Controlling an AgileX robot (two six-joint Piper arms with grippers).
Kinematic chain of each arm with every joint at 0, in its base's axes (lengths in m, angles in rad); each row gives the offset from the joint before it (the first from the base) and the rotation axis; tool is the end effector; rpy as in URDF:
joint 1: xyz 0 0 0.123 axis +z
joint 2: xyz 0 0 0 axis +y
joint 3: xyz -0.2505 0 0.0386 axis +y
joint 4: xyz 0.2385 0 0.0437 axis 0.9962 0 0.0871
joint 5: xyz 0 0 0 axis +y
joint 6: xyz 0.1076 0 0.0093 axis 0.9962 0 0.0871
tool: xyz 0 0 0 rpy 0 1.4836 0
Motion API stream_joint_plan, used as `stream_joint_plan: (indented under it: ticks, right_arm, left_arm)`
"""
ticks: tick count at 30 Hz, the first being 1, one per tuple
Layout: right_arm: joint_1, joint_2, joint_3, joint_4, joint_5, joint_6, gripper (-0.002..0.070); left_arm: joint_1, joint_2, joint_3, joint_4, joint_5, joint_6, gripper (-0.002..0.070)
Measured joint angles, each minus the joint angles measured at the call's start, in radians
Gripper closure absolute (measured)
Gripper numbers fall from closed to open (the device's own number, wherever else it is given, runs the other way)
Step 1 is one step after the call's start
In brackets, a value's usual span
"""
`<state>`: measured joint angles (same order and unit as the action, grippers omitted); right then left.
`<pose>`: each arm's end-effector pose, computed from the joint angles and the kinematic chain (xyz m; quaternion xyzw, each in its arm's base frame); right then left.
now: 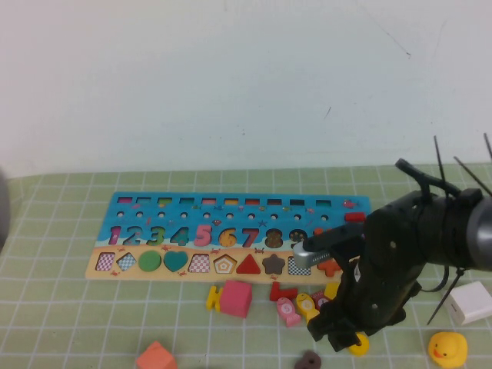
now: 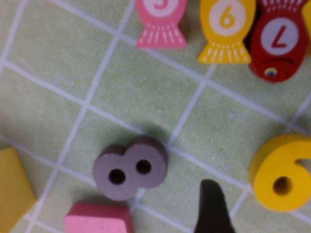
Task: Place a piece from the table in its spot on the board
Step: Pick up the "number 6"
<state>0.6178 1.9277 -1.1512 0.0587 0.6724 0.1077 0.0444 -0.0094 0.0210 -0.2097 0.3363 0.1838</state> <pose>0.2804 0.2041 0.1027 -0.2306 0.9672 0.0563 0.0902 0.0926 -0.0033 0.1730 -0.0022 0.7907 -0.0180 0.6119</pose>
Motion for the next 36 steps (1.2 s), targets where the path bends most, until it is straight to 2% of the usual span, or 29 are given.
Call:
stream_joint_plan:
  ticks: [10,19,22,25,30,36]
  right_arm:
    - [0.000,0.058,-0.001,-0.130,-0.017,0.152,0.0253]
    - [0.000,0.088,-0.001,-0.141,-0.026,0.184,0.0257]
    - [0.000,0.088,-0.001,-0.131,-0.028,0.186,0.0302]
    - [0.000,0.088,-0.001,-0.129,-0.028,0.186,0.0399]
    - [0.000,0.088,-0.011,-0.125,-0.012,0.189,0.0402]
    - [0.000,0.088,-0.129,-0.078,0.102,0.174,0.0402]
  left_arm:
    - [0.000,0.000,0.000,-0.011,0.000,0.000,0.0676]
    - [0.000,0.000,0.000,-0.011,0.000,0.000,0.0676]
    - [0.000,0.000,0.000,-0.011,0.000,0.000,0.0676]
    - [0.000,0.000,0.000,-0.011,0.000,0.000,0.0676]
    - [0.000,0.000,0.000,-0.011,0.000,0.000,0.0676]
    - [0.000,0.000,0.000,-0.011,0.000,0.000,0.0676]
